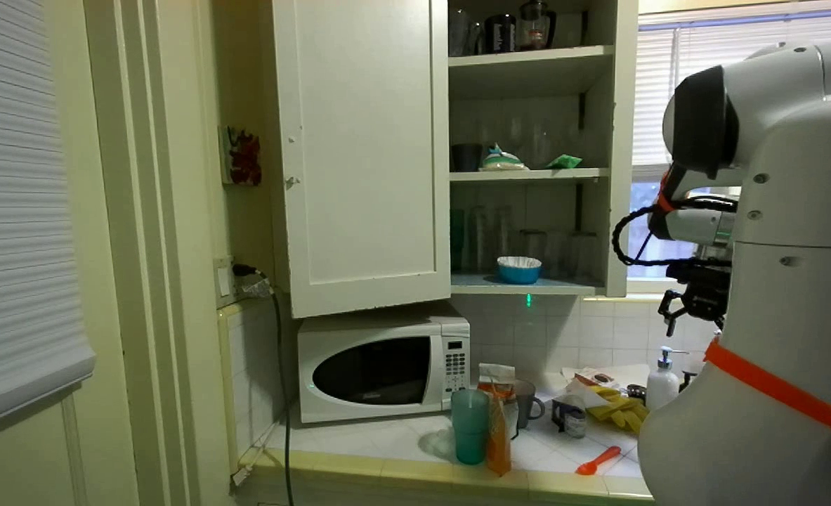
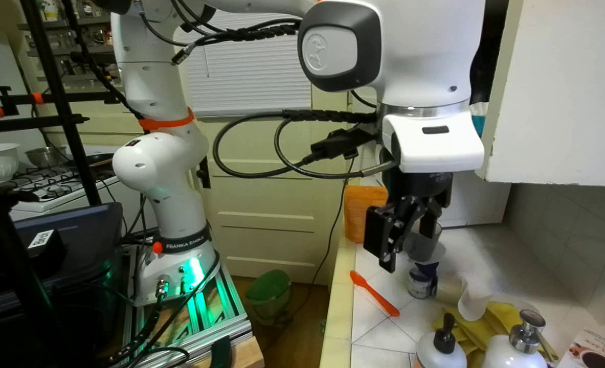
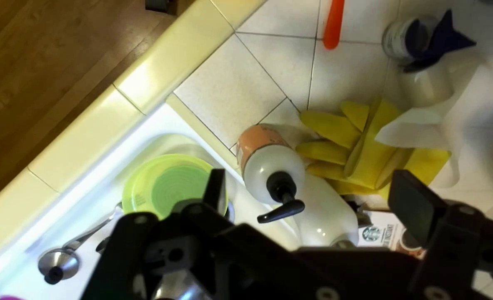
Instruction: Press the top of the bottle closest to you
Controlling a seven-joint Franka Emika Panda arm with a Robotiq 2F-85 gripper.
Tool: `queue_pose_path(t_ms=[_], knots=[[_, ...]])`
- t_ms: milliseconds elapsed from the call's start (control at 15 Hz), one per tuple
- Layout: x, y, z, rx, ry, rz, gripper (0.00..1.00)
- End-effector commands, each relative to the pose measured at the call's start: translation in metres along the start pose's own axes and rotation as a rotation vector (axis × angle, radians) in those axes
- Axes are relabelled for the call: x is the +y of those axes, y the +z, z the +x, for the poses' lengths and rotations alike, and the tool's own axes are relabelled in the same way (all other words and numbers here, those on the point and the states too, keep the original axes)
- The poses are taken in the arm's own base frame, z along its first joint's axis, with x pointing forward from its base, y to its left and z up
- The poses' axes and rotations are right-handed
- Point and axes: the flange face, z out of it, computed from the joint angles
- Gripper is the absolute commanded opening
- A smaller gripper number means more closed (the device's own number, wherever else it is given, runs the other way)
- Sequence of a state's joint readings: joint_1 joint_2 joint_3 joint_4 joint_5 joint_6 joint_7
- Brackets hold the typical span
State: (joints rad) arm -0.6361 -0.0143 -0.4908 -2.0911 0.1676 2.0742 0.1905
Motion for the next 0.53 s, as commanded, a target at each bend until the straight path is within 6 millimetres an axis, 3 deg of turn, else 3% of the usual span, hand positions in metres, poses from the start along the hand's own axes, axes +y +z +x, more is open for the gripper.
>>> queue_pose_path(t_ms=[0,467], knots=[[0.006,-0.014,-0.026,-0.062,-0.186,-0.015,1.00],[-0.010,-0.017,-0.054,-0.069,-0.483,-0.069,1.00]])
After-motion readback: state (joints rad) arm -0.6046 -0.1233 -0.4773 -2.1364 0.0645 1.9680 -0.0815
